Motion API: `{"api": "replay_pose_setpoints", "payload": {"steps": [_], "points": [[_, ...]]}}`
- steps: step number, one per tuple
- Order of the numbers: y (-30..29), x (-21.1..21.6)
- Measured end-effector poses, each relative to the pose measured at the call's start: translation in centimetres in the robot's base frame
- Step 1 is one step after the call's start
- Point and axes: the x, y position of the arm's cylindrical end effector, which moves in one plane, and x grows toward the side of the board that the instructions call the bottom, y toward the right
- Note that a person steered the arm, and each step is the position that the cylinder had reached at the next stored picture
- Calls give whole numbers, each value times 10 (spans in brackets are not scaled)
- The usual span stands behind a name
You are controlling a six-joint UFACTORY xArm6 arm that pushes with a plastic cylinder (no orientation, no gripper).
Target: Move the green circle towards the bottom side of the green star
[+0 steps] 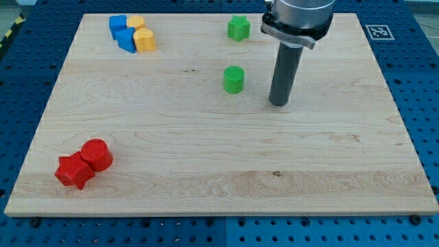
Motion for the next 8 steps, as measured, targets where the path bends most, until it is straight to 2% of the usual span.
{"api": "replay_pose_setpoints", "payload": {"steps": [1,3,6,8], "points": [[-31,23],[-53,-10],[-58,-2],[-69,-13]]}}
